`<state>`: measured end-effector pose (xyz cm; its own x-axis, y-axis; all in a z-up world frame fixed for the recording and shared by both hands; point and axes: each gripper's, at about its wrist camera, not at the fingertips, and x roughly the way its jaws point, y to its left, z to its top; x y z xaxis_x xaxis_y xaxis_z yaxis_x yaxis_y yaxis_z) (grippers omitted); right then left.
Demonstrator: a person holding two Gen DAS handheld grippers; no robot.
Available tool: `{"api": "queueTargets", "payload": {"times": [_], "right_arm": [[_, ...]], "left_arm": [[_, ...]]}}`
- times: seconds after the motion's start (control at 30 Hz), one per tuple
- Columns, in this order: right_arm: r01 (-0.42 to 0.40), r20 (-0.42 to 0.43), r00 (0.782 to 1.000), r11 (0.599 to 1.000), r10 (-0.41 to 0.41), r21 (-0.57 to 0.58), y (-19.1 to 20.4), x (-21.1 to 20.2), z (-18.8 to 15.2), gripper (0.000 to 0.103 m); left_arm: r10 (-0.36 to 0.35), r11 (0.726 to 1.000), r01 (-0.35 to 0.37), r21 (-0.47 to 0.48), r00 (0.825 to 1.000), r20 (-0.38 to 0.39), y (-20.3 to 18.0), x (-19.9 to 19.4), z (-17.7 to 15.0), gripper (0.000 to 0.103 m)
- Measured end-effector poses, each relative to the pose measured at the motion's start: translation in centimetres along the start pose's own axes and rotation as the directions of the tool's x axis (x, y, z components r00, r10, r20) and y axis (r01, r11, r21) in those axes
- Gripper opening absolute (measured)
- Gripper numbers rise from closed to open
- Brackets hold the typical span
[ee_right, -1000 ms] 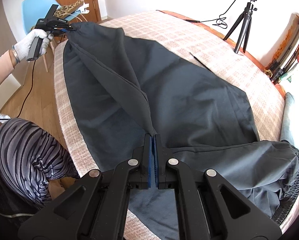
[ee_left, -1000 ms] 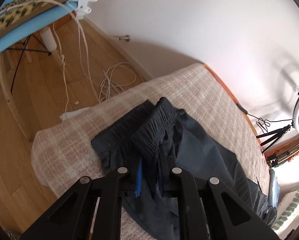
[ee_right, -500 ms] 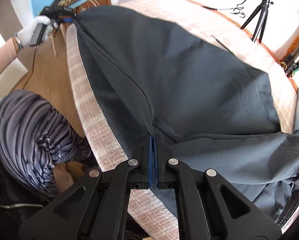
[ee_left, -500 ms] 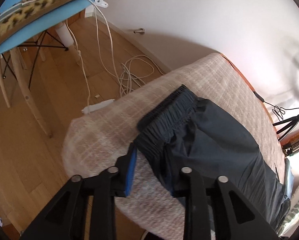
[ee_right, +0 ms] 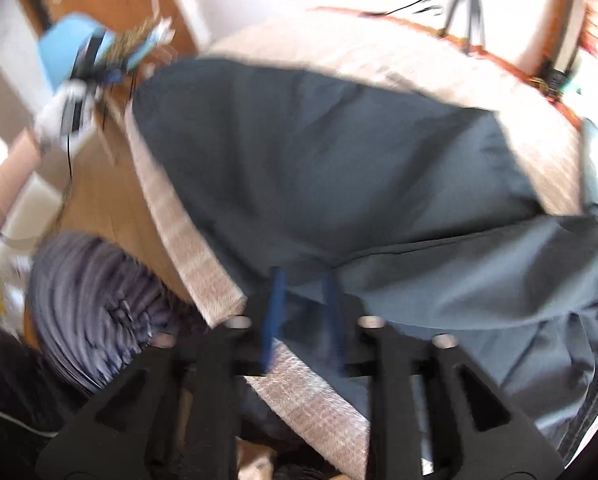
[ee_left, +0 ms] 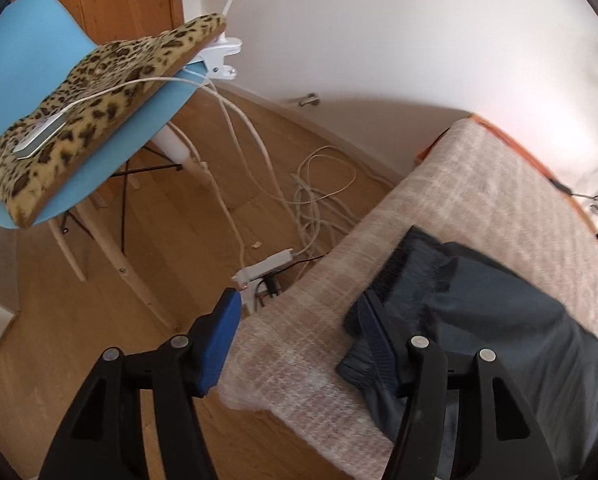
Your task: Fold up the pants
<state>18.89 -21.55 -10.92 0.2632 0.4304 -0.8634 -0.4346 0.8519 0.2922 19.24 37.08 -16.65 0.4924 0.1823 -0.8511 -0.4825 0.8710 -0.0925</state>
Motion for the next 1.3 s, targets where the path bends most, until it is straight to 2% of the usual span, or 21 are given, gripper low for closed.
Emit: {"api": "queueTargets", "payload": {"times": [0.1,0.17,0.27,0.33,0.47,0.53,0.6,0.63,0.7,0.77,0.83,0.9,0.93,1.03,1.07,1.13,1.2,1.23,1.3], "right_arm": [[0.017,0.086,0.996,0.996,-0.025,0.09,-2.1,-3.1,-0.3,0.048],[0.047,0.139,0.988,0.986,-0.07,0.163,-4.0,-5.2,-0.8,0.051],[0.078,0.192,0.972,0.955,-0.137,0.287,-7.2,-7.9,-1.6,0.066],[0.1,0.214,0.958,0.923,-0.19,0.371,-9.3,-9.5,-2.6,0.067],[0.129,0.236,0.927,0.839,-0.291,0.528,-13.3,-12.2,-5.1,0.068],[0.179,0.216,0.909,0.801,-0.356,0.571,-14.5,-12.9,-6.5,0.068],[0.23,0.19,0.89,0.768,-0.415,0.598,-15.5,-13.4,-7.9,0.068],[0.24,0.181,0.884,0.75,-0.431,0.616,-15.9,-13.4,-8.7,0.068],[0.248,0.166,0.875,0.715,-0.455,0.653,-16.8,-13.4,-10.2,0.068],[0.277,0.138,0.862,0.681,-0.488,0.678,-17.9,-13.2,-11.6,0.068],[0.31,0.108,0.848,0.65,-0.519,0.694,-18.6,-12.9,-13.1,0.068],[0.302,0.097,0.849,0.628,-0.519,0.717,-19.8,-12.7,-14.5,0.068],[0.286,0.097,0.857,0.624,-0.507,0.727,-20.5,-12.8,-15.1,0.068],[0.265,0.116,0.864,0.638,-0.49,0.723,-22.2,-13.7,-15.3,0.068],[0.263,0.133,0.862,0.657,-0.488,0.707,-22.7,-14.2,-14.7,0.068],[0.268,0.161,0.865,0.708,-0.476,0.654,-23.9,-15.0,-12.6,0.073],[0.243,0.189,0.885,0.769,-0.425,0.591,-25.4,-15.3,-9.8,0.082],[0.225,0.193,0.901,0.798,-0.389,0.559,-26.3,-15.1,-8.3,0.082],[0.199,0.188,0.923,0.835,-0.336,0.513,-27.8,-14.3,-5.6,0.082]], "left_arm": [[-0.083,0.996,0.083,0.037,0.997,0.006,-1.8,-1.5,-0.2,0.058],[-0.165,0.982,0.165,0.087,0.986,-0.012,-4.0,-2.6,-0.7,0.058],[-0.268,0.945,0.273,0.181,0.962,-0.052,-8.5,-4.2,-1.5,0.058],[-0.324,0.911,0.333,0.245,0.943,-0.074,-11.8,-5.4,-1.8,0.058],[-0.42,0.82,0.44,0.365,0.897,-0.137,-19.4,-7.6,-2.7,0.058],[-0.458,0.768,0.494,0.408,0.869,-0.19,-23.3,-8.6,-2.8,0.058],[-0.482,0.725,0.529,0.44,0.847,-0.224,-26.7,-9.7,-3.1,0.058],[-0.497,0.694,0.552,0.463,0.832,-0.246,-29.0,-10.4,-3.1,0.058],[-0.508,0.652,0.571,0.498,0.817,-0.273,-32.6,-11.4,-3.3,0.058],[-0.517,0.594,0.59,0.547,0.801,-0.302,-36.6,-12.7,-3.8,0.058],[-0.534,0.543,0.62,0.566,0.775,-0.338,-39.9,-13.9,-4.5,0.058],[-0.547,0.494,0.66,0.566,0.742,-0.387,-43.9,-14.7,-5.4,0.058],[-0.55,0.474,0.674,0.566,0.729,-0.408,-45.4,-15.1,-6.1,0.058],[-0.544,0.402,0.712,0.576,0.692,-0.476,-49.9,-15.9,-9.1,0.058],[-0.542,0.376,0.733,0.567,0.67,-0.506,-51.2,-15.9,-10.3,0.058],[-0.533,0.343,0.771,0.537,0.63,-0.565,-53.8,-15.7,-13.0,0.058],[-0.516,0.313,0.8,0.512,0.596,-0.615,-55.7,-15.3,-15.7,0.058],[-0.508,0.301,0.809,0.505,0.585,-0.632,-56.4,-15.1,-17.1,0.058],[-0.485,0.295,0.815,0.5,0.578,-0.656,-57.4,-14.5,-19.1,0.058]]}}
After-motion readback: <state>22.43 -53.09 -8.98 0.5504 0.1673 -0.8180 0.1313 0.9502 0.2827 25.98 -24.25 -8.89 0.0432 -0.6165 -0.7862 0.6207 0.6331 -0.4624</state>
